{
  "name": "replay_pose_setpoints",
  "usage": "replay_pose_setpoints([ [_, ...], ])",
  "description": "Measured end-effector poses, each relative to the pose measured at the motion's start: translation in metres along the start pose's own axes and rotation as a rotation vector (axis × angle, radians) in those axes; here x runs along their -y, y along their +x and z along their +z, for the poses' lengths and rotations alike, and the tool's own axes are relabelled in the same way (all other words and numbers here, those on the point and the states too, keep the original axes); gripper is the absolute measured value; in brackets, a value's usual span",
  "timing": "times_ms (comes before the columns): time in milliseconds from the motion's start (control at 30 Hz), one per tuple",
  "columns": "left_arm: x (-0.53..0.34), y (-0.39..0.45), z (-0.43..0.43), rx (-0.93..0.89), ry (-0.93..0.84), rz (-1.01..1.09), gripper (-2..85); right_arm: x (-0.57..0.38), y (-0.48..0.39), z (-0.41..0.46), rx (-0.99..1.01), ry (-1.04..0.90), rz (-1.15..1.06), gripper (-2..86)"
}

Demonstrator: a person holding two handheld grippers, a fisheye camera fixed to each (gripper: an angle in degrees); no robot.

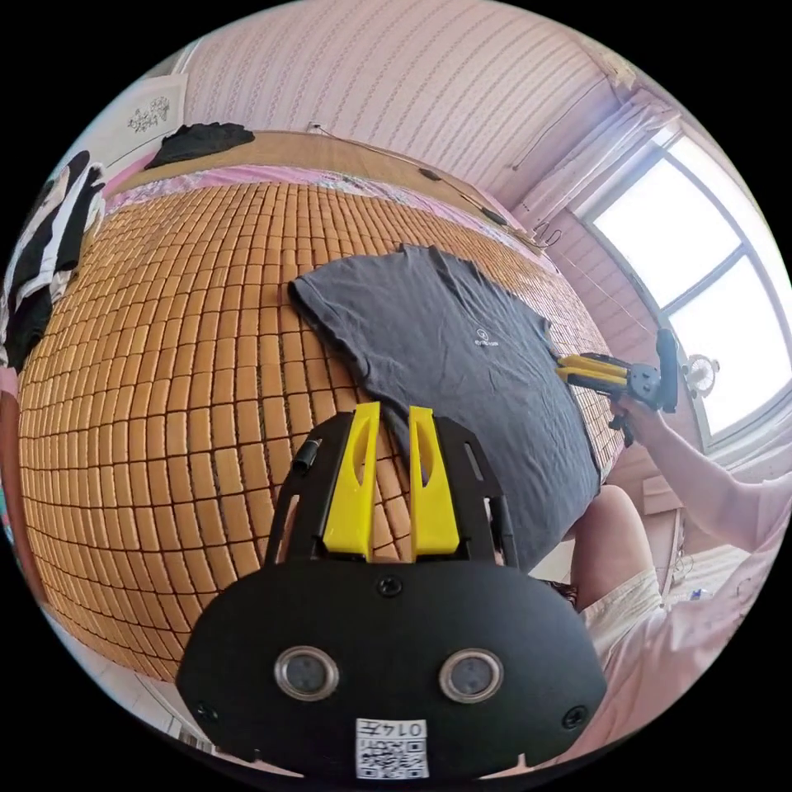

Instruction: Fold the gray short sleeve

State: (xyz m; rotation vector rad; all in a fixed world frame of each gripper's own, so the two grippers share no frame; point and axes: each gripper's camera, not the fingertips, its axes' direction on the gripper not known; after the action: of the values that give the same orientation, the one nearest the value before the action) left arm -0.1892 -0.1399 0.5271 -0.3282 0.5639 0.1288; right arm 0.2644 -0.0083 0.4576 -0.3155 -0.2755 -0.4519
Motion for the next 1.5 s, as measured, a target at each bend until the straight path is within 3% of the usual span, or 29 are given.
replay_pose_setpoints([
  [200, 0.078, 0.103, 0.054, -0.075, -0.072, 0.224, 6.4, -0.047, 0.090, -0.004, 0.049, 0.043, 0.261, 6.2],
  [433, 0.182, 0.243, 0.173, -0.144, -0.187, 0.423, 6.4, -0.057, 0.136, 0.008, 0.113, 0.066, 0.289, 5.3],
  [667, 0.249, 0.359, 0.276, -0.045, -0.230, 0.571, 8.0, -0.077, 0.169, 0.009, 0.205, 0.108, 0.329, 3.0],
  [833, 0.262, 0.392, 0.324, 0.040, -0.308, 0.591, 7.5, -0.092, 0.177, 0.005, 0.200, 0.138, 0.332, 2.2],
  [933, 0.263, 0.399, 0.340, 0.055, -0.340, 0.586, 0.2, -0.097, 0.182, 0.002, 0.199, 0.138, 0.329, 1.9],
  [1033, 0.264, 0.405, 0.344, 0.036, -0.319, 0.579, -0.8, -0.103, 0.184, -0.001, 0.189, 0.140, 0.327, 1.7],
  [1400, 0.268, 0.405, 0.350, -0.096, -0.365, 0.507, 0.3, -0.117, 0.200, -0.001, 0.234, 0.152, 0.400, 1.6],
  [1500, 0.267, 0.399, 0.330, -0.114, -0.320, 0.537, 4.8, -0.119, 0.201, 0.000, 0.256, 0.155, 0.431, 1.7],
])
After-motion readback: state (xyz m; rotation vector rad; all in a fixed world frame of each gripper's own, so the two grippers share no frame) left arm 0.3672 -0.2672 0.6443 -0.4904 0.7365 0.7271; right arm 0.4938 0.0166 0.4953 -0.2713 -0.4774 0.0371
